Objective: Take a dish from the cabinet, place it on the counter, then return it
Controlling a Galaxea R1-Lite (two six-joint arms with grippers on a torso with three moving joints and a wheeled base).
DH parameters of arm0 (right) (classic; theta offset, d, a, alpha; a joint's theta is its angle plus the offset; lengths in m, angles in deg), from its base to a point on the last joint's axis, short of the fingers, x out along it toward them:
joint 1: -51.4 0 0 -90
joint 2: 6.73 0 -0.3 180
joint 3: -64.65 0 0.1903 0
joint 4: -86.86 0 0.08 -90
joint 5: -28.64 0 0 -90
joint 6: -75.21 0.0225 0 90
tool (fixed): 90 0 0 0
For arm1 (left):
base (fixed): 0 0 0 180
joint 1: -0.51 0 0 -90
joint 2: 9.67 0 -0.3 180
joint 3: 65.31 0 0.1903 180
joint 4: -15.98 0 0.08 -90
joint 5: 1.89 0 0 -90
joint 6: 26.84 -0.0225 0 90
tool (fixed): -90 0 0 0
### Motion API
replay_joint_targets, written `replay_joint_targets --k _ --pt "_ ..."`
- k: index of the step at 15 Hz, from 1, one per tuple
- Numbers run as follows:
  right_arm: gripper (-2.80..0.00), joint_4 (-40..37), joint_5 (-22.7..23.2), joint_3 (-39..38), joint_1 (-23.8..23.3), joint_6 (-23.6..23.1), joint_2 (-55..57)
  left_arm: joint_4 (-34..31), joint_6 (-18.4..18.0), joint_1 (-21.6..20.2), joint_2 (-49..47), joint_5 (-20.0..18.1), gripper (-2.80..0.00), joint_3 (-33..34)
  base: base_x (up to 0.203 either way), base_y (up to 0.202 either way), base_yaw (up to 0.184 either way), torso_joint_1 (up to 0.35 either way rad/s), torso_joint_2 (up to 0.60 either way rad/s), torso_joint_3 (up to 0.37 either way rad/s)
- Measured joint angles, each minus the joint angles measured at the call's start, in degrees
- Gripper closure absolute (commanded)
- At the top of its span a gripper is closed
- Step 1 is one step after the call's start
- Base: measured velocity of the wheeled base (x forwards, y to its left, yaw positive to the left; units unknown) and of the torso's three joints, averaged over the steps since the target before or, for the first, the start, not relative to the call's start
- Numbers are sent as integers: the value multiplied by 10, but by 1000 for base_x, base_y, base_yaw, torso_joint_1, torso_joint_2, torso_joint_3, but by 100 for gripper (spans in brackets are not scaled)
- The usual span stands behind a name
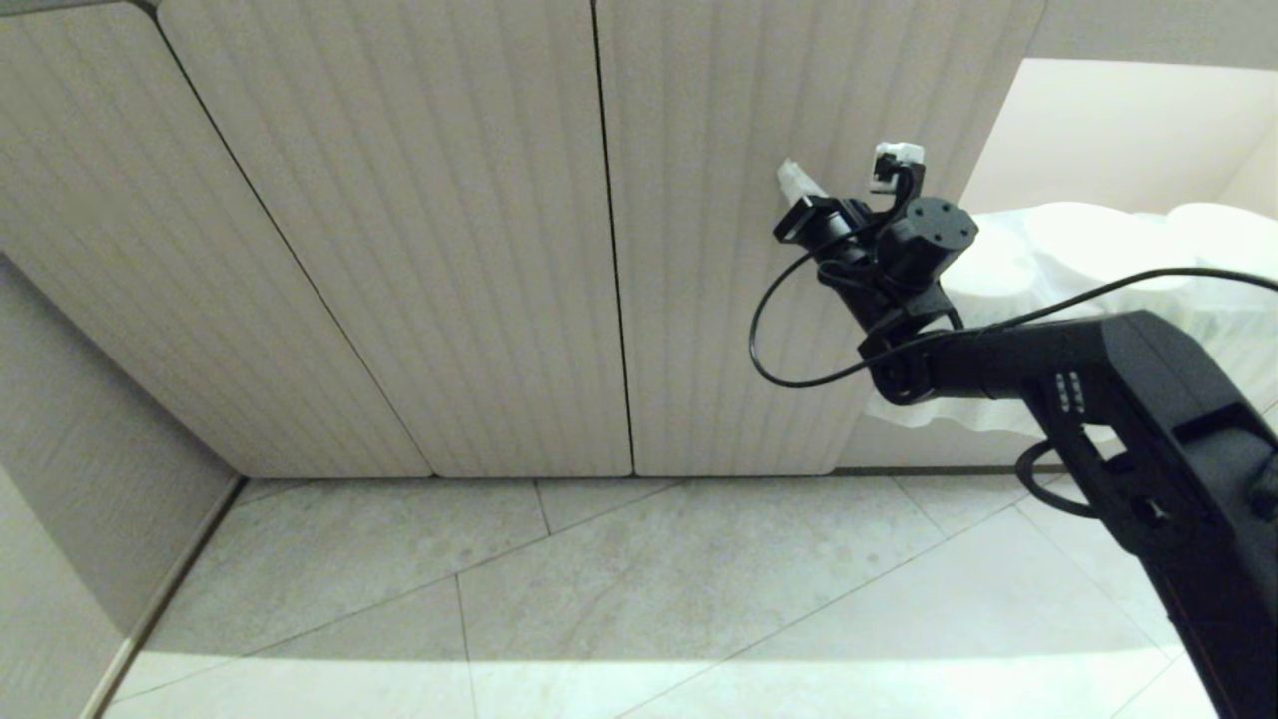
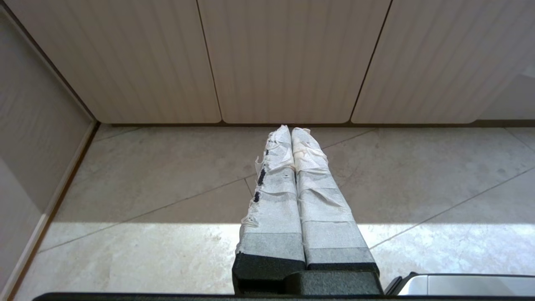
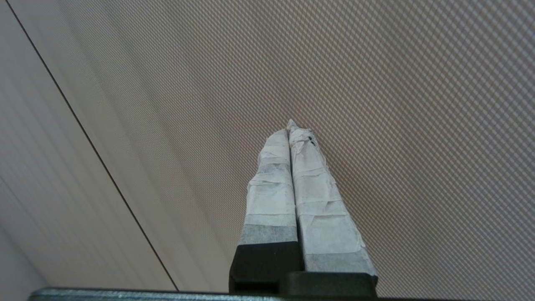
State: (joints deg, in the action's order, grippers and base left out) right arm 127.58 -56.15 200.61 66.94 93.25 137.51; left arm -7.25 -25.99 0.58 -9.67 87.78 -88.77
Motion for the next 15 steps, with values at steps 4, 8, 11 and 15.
replay_joint_targets --k 4,8,11,15 --pt "0 -7 -2 0 -1 0 5 0 0 0 0 0 0 0 0 0 0 0 0 0" --pt "0 -19 -2 -27 -5 -5 -19 0 0 0 0 0 0 0 0 0 0 0 0 0" --pt "0 -27 -5 -87 -13 -10 -65 0 0 0 0 0 0 0 0 0 0 0 0 0" --pt "0 -85 -4 -181 -26 -25 -167 0 0 0 0 0 0 0 0 0 0 0 0 0"
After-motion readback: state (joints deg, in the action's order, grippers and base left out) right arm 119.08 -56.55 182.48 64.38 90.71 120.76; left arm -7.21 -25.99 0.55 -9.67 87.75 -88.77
